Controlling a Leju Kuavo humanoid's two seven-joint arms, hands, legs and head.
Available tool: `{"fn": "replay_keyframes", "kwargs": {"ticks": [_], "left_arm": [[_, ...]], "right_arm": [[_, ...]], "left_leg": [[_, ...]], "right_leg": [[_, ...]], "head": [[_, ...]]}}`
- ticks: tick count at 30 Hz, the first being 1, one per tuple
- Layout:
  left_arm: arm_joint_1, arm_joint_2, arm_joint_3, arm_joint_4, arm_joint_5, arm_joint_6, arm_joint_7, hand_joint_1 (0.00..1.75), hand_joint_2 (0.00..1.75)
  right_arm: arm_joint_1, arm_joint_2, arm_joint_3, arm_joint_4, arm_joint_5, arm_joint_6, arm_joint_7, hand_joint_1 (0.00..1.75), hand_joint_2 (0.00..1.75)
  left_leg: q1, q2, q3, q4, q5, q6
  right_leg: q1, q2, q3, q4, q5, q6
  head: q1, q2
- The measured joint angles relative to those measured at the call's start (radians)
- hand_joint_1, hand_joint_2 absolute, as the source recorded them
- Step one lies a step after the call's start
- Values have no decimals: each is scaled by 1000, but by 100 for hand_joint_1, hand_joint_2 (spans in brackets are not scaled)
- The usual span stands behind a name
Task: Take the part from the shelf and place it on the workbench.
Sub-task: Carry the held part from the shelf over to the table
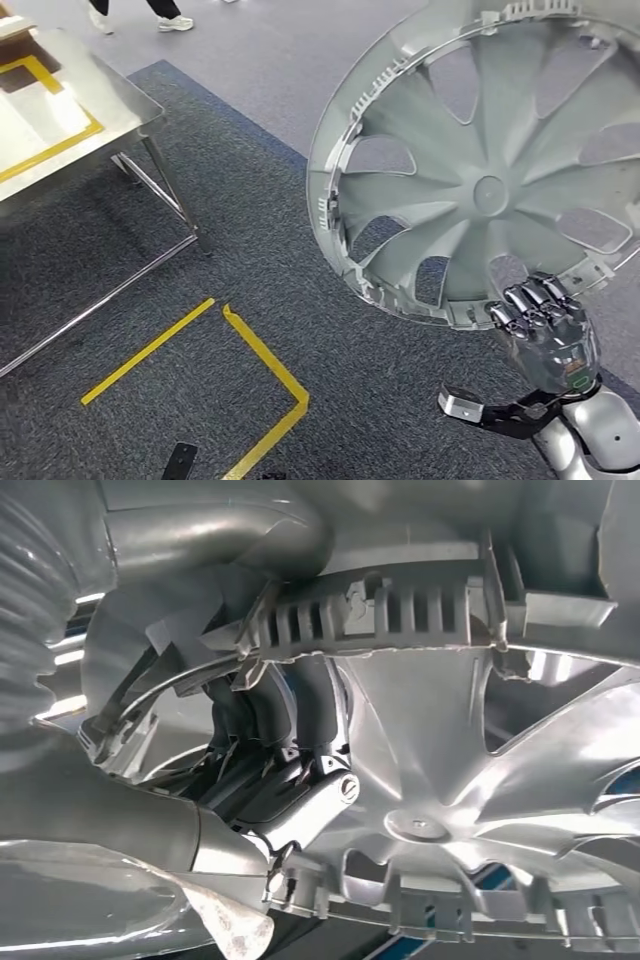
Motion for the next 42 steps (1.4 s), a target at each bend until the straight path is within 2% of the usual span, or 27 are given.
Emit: {"fn": "replay_keyframes", "kwargs": {"ticks": [1, 2, 4, 6, 8, 9, 10, 12, 14, 15, 16, 17, 19, 21, 23, 24, 25, 27, 28, 30, 31, 33, 35, 37, 39, 40, 42], "left_arm": [[2, 0, 0, 0, 1, 0, 0, 0, 175], [4, 1, 0, 0, 2, 0, -1, 0, 175], [4, 3, 0, 0, 3, 0, -2, 0, 175], [2, 4, 1, 0, 5, 0, -3, 0, 175], [5, 4, 1, 0, 7, 0, -3, 0, 175], [7, 3, 2, 0, 8, 0, -3, 0, 175], [8, 3, 2, 0, 8, 0, -3, 0, 175], [5, 3, 3, 0, 9, -1, -3, 0, 175], [4, 4, 3, 0, 9, -1, -4, 0, 175], [5, 3, 4, 0, 10, 0, -4, 0, 175], [5, 4, 4, 0, 11, 0, -4, 0, 175], [6, 4, 4, 0, 11, 0, -4, 0, 175], [5, 4, 4, 0, 12, 1, -4, 0, 175], [5, 4, 4, 0, 12, 2, -4, 0, 175], [7, 7, 4, 0, 12, 2, -3, 0, 175], [9, 8, 4, 0, 12, 1, -3, 0, 175], [9, 9, 4, 1, 11, 1, -2, 0, 175], [7, 8, 4, 1, 11, 1, 0, 0, 175], [6, 7, 4, 1, 10, 0, 0, 0, 175], [6, 7, 3, 1, 9, 0, 1, 0, 175], [6, 7, 3, 1, 8, 0, 2, 0, 175], [6, 7, 3, 1, 6, 0, 3, 0, 175], [4, 7, 3, 1, 3, 1, 3, 0, 175], [0, 7, 3, 1, 0, 2, 5, 0, 175], [1, 6, 3, 1, -1, 2, 9, 0, 175], [2, 6, 3, 1, -2, 1, 11, 0, 175], [-1, 6, 2, 1, -4, -2, 15, 0, 175]], "right_arm": [[0, 0, 2, 0, 1, 0, 0, 175, 175], [-1, 0, 5, 0, 0, 0, 0, 175, 175], [-4, 0, 9, 0, -2, 0, 1, 175, 175], [-9, -1, 12, 0, -5, 0, 2, 175, 175], [-13, -1, 17, 1, -5, 0, 2, 175, 175], [-16, -1, 20, 1, -5, 0, 2, 175, 175], [-19, -1, 22, 1, -5, 0, 2, 175, 175], [-25, -3, 27, 5, -6, 0, 3, 175, 175], [-26, -5, 32, 11, -7, 0, 5, 175, 175], [-27, -6, 35, 14, -7, 0, 6, 175, 175], [-27, -6, 38, 17, -7, 0, 7, 175, 175], [-28, -6, 41, 18, -7, 0, 8, 175, 175], [-32, -7, 45, 20, -6, 0, 10, 175, 175], [-35, -7, 49, 22, -6, 0, 12, 175, 175], [-34, -7, 52, 23, -5, 0, 14, 175, 175], [-35, -7, 53, 24, -5, 0, 16, 175, 175], [-36, -7, 54, 24, -5, 0, 18, 175, 175], [-36, -7, 54, 24, -5, 0, 22, 175, 175], [-35, -7, 54, 24, -6, 0, 23, 175, 175], [-33, -7, 55, 25, -6, 0, 24, 175, 175], [-33, -7, 56, 25, -6, 0, 24, 175, 175], [-32, -7, 58, 25, -6, 0, 22, 175, 175], [-32, -7, 58, 25, -8, 0, 22, 175, 175], [-31, -7, 57, 25, -10, 0, 21, 175, 175], [-31, -7, 57, 25, -11, 0, 19, 175, 175], [-31, -7, 57, 25, -14, 0, 18, 175, 175], [-30, -7, 56, 25, -22, 0, 16, 175, 175]], "left_leg": [[2, 4, 13, -28, 26, 0], [2, 14, 43, -87, 62, 2], [-8, 56, 105, -213, 111, 12], [-17, 79, 126, -265, 114, 22], [-17, 59, 125, -271, 114, 32], [-15, 46, 127, -275, 115, 38], [-12, 35, 130, -279, 117, 43], [-8, 10, 132, -282, 118, 52], [-9, -18, 133, -282, 118, 57], [-9, -34, 134, -281, 117, 58], [-9, -49, 136, -281, 117, 58], [-9, -65, 138, -280, 116, 56], [-8, -94, 137, -275, 112, 51], [-6, -118, 129, -271, 113, 41], [-3, -138, 122, -272, 116, 30], [-4, -126, 120, -268, 113, 23], [-5, -100, 112, -250, 102, 17], [-6, -30, 72, -160, 53, 5], [-2, -12, 39, -93, 24, 1], [5, -1, -8, 1, -1, -4], [7, 1, -10, 2, 11, -5], [8, 16, 37, -94, 77, -3], [-2, 64, 95, -213, 120, 8], [-12, 88, 113, -258, 120, 21], [-11, 65, 114, -266, 120, 34], [-9, 52, 117, -270, 120, 40], [-4, 26, 123, -276, 123, 51]], "right_leg": [[0, -14, 5, 0, -3, 1], [0, -27, 10, 0, -7, 4], [4, -51, 20, 1, -16, 12], [9, -73, 25, 0, -23, 23], [10, -92, 29, -4, -29, 35], [8, -80, 29, 1, -37, 40], [7, -55, 20, 22, -52, 44], [4, 12, -33, 129, -105, 47], [5, 37, -108, 257, -144, 47], [5, 40, -129, 281, -137, 47], [5, 42, -133, 265, -109, 47], [4, 48, -118, 213, -66, 45], [-1, 93, -69, 82, 4, 41], [-5, 127, -37, 18, 16, 36], [-3, 111, -27, 9, 12, 27], [-3, 100, -23, 5, 13, 22], [-4, 86, -18, 3, 13, 15], [-4, 57, -9, -1, 10, 4], [-3, 42, -5, -1, 6, 0], [-2, 12, 2, -1, 0, -1], [-2, -2, 5, -1, -3, 0], [-2, -28, 16, -1, -11, 5], [3, -50, 25, 0, -21, 16], [10, -73, 31, -2, -28, 29], [10, -88, 39, -7, -36, 39], [7, -73, 39, 0, -46, 43], [4, -12, 6, 72, -89, 48]], "head": [[0, 0], [0, 0], [0, 0], [1, 0], [3, 0], [4, 0], [6, 0], [12, 0], [15, 0], [15, 0], [15, 0], [15, 0], [15, 0], [14, 0], [14, 0], [13, 0], [9, 0], [2, 0], [-1, 0], [-1, 0], [-1, 0], [-1, 0], [-1, 0], [1, 0], [4, 0], [5, 0], [10, 0]]}}
